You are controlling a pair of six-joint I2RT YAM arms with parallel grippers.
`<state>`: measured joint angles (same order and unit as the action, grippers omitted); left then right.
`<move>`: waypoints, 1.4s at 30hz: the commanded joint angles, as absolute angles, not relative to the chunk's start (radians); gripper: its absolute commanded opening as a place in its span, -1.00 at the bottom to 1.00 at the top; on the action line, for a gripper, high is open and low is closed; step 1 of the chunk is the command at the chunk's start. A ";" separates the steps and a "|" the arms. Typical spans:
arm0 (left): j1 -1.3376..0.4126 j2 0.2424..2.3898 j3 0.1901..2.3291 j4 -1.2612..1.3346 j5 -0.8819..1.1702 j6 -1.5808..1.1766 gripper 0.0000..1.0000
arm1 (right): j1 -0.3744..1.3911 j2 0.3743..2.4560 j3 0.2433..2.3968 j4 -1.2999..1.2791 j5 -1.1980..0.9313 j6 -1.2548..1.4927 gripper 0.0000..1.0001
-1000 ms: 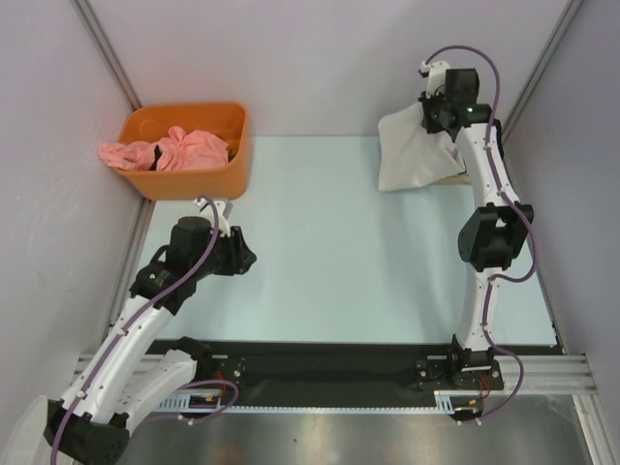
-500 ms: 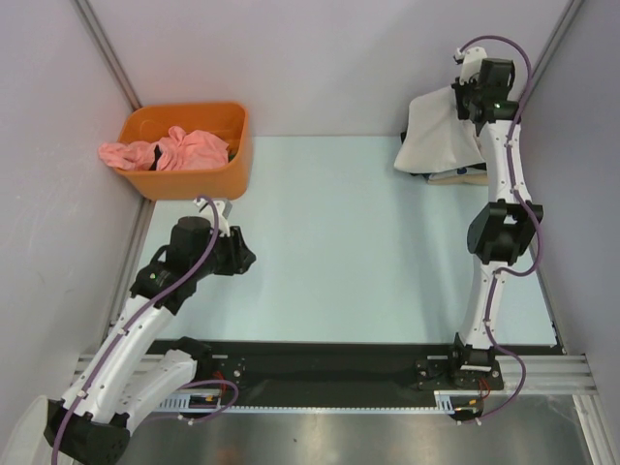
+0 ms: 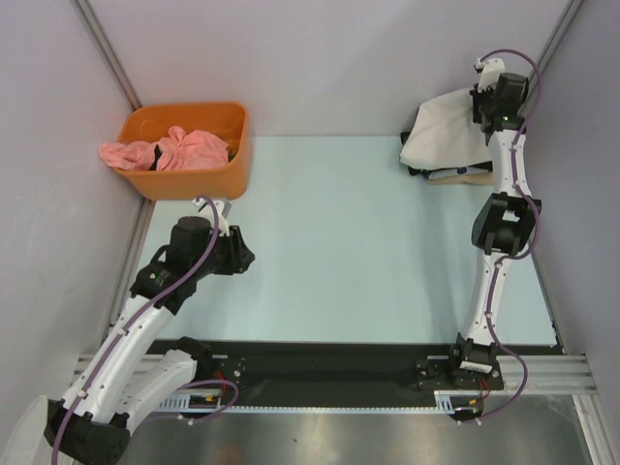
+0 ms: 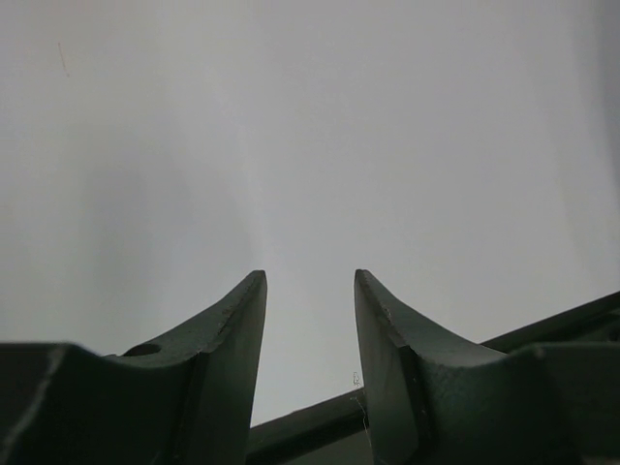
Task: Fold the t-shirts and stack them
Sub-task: Neatly place the folded tshirt to the corner, then reset both grippers
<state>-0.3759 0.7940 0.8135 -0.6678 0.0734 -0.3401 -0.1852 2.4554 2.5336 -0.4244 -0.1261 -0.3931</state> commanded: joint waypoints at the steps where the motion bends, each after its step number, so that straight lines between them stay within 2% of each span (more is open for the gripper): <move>1: -0.367 0.788 0.808 -0.646 0.051 -0.350 -0.07 | -0.206 2.511 2.530 -0.169 -0.170 -0.349 -1.00; 3: -0.367 0.793 0.808 -0.649 0.049 -0.350 -0.06 | -0.218 2.554 2.505 -0.085 -0.103 -0.324 -0.97; 5: -0.367 0.796 0.810 -0.650 0.048 -0.351 -0.06 | -0.222 2.575 2.494 -0.057 -0.043 -0.307 -0.68; 6: -0.367 0.796 0.810 -0.652 0.046 -0.351 -0.06 | -0.225 2.582 2.487 -0.032 -0.016 -0.293 0.15; 7: -0.367 0.792 0.810 -0.652 0.046 -0.351 -0.06 | -0.227 2.577 2.458 -0.019 0.055 -0.278 0.60; 8: -0.367 0.788 0.808 -0.650 0.048 -0.351 -0.05 | -0.229 2.571 2.445 -0.011 0.090 -0.258 0.84; 9: -0.367 0.782 0.808 -0.649 0.049 -0.351 -0.05 | -0.235 2.562 2.436 -0.011 0.132 -0.238 0.94; 17: -0.367 0.776 0.808 -0.647 0.051 -0.350 -0.04 | -0.242 2.216 2.114 0.124 0.081 -0.042 0.99; 25: -0.362 0.758 0.810 -0.646 0.064 -0.345 0.07 | -0.241 1.955 1.971 0.016 0.178 0.159 0.99; 28: -0.351 0.752 0.811 -0.646 0.078 -0.341 0.32 | -0.229 1.824 1.883 -0.096 0.123 0.245 1.00; 30: -0.347 0.742 0.813 -0.646 0.078 -0.339 0.74 | -0.204 1.693 1.731 -0.118 0.084 0.276 0.99; 32: -0.341 0.735 0.813 -0.647 0.072 -0.341 0.99 | -0.138 1.593 1.598 -0.094 0.078 0.282 0.99; 36: -0.336 0.715 0.813 -0.644 0.068 -0.341 1.00 | -0.003 1.305 1.286 -0.113 0.116 0.285 1.00; 42: -0.334 0.693 0.813 -0.644 0.068 -0.339 0.99 | 0.269 1.001 1.039 -0.286 0.167 0.388 0.99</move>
